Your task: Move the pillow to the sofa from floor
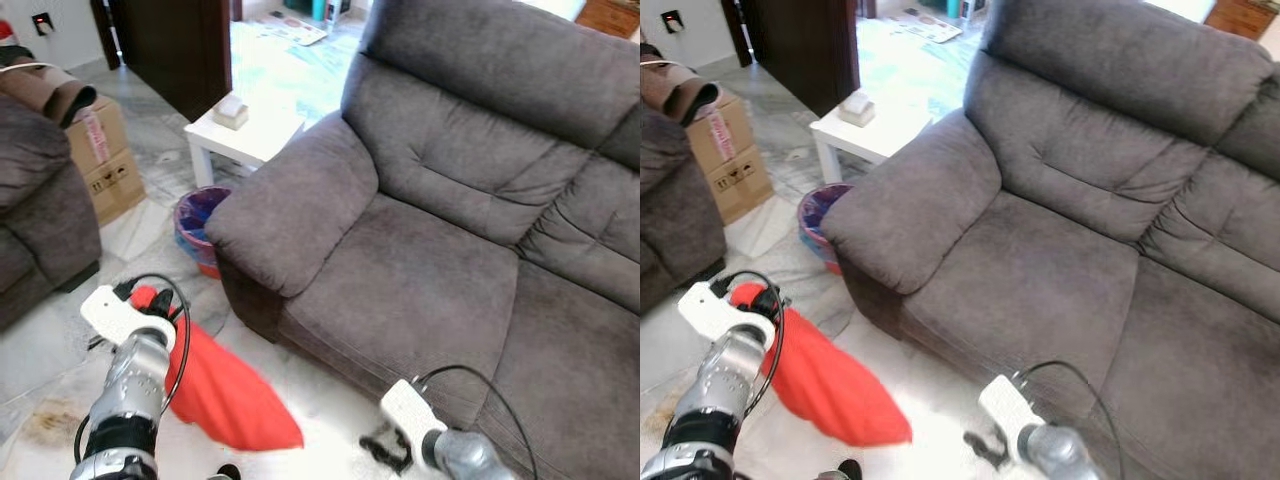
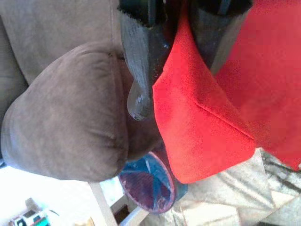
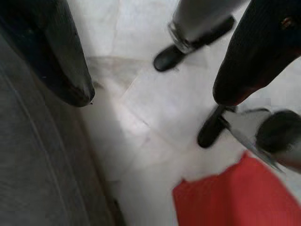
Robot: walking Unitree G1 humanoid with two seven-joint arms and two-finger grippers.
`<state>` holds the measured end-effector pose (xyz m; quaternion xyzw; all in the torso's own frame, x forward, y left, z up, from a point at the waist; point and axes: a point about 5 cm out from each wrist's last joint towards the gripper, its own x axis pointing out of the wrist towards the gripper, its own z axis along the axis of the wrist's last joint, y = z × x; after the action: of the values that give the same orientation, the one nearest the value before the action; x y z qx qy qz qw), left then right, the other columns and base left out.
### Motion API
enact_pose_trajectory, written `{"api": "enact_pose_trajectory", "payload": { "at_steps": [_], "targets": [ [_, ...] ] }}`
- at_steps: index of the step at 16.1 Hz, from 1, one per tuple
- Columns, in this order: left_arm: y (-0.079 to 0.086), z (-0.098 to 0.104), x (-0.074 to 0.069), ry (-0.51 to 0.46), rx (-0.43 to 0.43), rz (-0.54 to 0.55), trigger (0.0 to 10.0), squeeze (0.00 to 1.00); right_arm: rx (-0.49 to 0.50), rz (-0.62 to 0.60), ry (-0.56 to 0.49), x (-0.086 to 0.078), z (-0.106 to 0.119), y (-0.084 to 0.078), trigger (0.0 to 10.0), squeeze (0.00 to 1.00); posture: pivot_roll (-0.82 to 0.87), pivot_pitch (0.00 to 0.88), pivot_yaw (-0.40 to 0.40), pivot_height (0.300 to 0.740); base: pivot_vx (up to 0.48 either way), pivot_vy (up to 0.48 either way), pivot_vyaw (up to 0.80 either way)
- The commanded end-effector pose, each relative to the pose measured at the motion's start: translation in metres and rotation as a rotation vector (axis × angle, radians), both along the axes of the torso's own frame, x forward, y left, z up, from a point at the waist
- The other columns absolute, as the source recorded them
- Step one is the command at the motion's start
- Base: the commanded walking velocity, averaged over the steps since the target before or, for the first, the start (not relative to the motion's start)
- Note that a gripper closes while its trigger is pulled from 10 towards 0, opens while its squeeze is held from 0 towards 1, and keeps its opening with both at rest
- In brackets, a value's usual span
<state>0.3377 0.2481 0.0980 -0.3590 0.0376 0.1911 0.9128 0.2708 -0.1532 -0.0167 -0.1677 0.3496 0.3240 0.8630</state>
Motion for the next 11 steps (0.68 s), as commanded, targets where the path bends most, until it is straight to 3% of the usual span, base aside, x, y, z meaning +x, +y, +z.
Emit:
{"api": "enact_pose_trajectory", "payload": {
  "at_steps": [1,3,7,10,11],
  "targets": [
    [-0.003,0.037,0.014,-0.14,0.017,-0.001,10.0,0.0,0.009,0.021,0.055,-0.008,-0.006,-0.001,10.0,0.0,0.12,0.164,-0.122,0.74,0.0,0.0,0.0],
    [-0.006,0.051,0.021,-0.184,0.009,-0.006,10.0,0.0,-0.003,0.067,0.086,-0.009,-0.006,0.0,10.0,0.0,0.13,0.165,-0.121,0.74,0.0,0.0,0.0],
    [-0.018,0.055,0.03,-0.191,-0.021,-0.034,10.0,0.0,0.019,0.153,0.13,-0.01,-0.002,0.003,10.0,0.0,0.12,0.161,-0.115,0.74,0.0,0.0,0.0],
    [-0.04,0.049,0.037,-0.162,-0.082,-0.14,10.0,0.0,0.056,0.091,0.08,-0.002,0.003,0.011,10.0,0.0,0.12,0.162,-0.108,0.74,0.0,0.0,0.0],
    [-0.059,0.035,0.04,-0.083,-0.088,-0.27,10.0,0.0,0.099,0.069,0.074,0.0,0.007,0.016,10.0,0.0,0.12,0.161,-0.106,0.74,0.0,0.0,0.0]
  ]
}}
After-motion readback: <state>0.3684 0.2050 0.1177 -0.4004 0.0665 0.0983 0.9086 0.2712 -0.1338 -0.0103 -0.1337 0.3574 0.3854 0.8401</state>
